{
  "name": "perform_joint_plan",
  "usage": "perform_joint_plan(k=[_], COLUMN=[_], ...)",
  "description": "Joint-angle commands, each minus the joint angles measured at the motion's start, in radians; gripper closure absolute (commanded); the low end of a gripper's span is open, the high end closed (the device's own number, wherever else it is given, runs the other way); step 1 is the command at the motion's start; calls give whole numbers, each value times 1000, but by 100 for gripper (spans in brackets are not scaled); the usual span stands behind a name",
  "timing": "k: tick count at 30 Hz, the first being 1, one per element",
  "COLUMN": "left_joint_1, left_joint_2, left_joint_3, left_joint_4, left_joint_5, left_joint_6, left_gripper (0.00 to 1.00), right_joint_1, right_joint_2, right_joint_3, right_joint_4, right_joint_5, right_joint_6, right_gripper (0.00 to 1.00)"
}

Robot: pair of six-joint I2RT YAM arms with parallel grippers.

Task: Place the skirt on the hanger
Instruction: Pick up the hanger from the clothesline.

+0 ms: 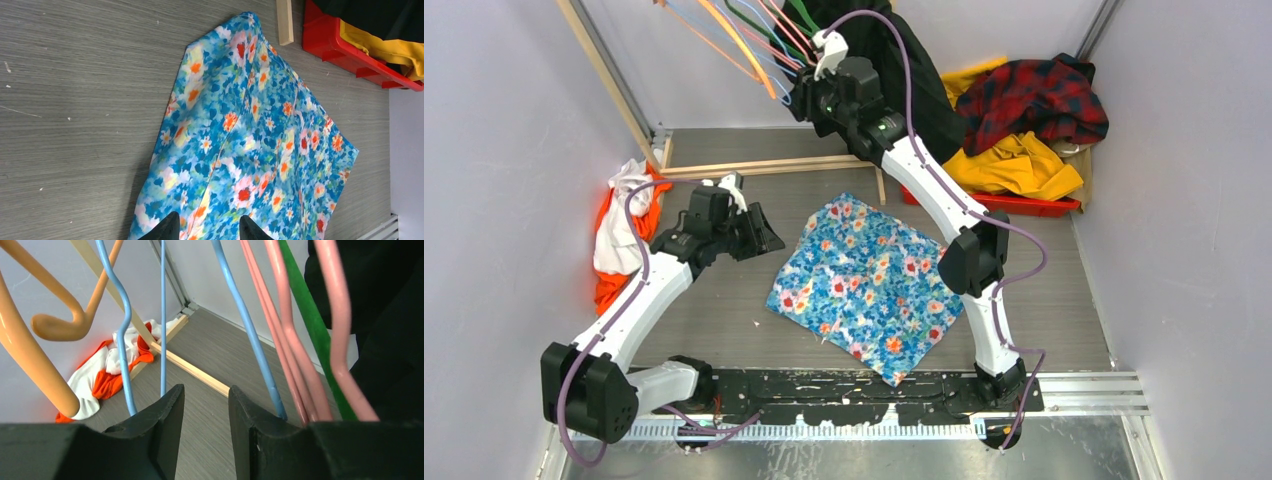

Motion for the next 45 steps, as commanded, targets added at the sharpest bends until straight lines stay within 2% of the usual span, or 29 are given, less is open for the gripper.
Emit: perform_joint_plan(k=[1, 14, 30, 45], left_joint_1=[7, 6, 7, 7], left_joint_2=[-1, 9, 13, 16], left_joint_3=[0, -8, -10, -8], left_joint_4=[59, 79, 85, 85], left_joint_5=[23, 32, 36, 35], left_joint_6=[13, 4, 3, 7], left_gripper=[53, 54, 54, 54], right_joint_1=[1, -1, -2, -1], right_joint_2=[-89, -137, -146, -128], right_joint_3=[-10, -98, -114, -37], right_joint_4=[10, 45, 74, 77], right_joint_5=[-43, -94, -86, -43], right_joint_6=[-39, -69, -60, -63], right_gripper=[56, 48, 47, 47])
